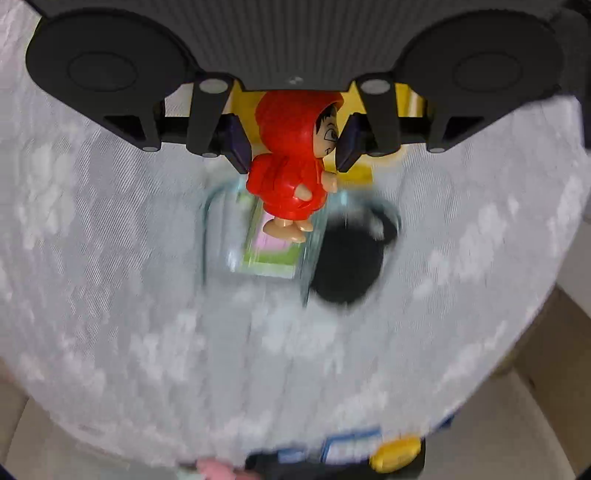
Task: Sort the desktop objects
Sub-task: 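Carry the red daruma with the right gripper into the glass container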
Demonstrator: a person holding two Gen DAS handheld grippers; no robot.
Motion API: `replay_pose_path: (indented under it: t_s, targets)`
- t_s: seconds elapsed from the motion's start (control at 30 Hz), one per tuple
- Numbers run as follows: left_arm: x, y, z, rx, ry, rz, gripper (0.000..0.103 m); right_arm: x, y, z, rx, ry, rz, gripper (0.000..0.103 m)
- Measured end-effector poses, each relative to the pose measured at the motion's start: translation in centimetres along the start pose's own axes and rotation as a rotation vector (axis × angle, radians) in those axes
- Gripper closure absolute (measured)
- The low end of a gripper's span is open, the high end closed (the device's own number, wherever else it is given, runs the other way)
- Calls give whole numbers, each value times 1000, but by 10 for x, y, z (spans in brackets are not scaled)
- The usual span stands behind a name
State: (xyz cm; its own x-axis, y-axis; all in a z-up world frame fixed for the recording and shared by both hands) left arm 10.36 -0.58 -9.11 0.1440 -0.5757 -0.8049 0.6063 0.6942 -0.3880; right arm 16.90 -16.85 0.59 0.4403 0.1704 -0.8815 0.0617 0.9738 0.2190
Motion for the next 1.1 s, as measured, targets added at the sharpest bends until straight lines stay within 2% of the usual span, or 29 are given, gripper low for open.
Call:
replay_pose_path:
  t_s: [0.1,0.27,0.57,0.77,0.87,0.97,1.1]
  targets:
    - [1,1,0,-3,2,3,0,-4,5,23,-9,-67,-21,50]
    - [3,6,-1,-23,1,5,0,31,10,45,-44,-114,-118,50]
    - [6,14,-1,-56,4,0,0,92,7,38,-68,-79,-215,50]
    - [9,15,-1,-54,15,5,0,104,0,36,-9,-67,-220,49]
    - [8,14,-1,-53,13,5,0,102,0,38,-2,-69,-220,45]
    - [8,14,-2,-53,14,9,0,92,-2,39,27,-84,-184,43]
    - [8,13,-2,-52,13,9,0,82,0,42,34,-102,-158,46]
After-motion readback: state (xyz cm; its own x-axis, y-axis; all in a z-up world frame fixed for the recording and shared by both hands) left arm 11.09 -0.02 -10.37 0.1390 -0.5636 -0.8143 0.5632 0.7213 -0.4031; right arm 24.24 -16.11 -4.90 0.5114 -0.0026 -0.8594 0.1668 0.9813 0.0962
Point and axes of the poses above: each gripper's, at about its wrist camera, not at the fingertips, and x roughly the way its jaws point, y to its left, z to its top, the point moved 3 cm from there along x, roughly the way its jaws point, and after that the axes turned 15 degrees about x, right-handed, at the moved point
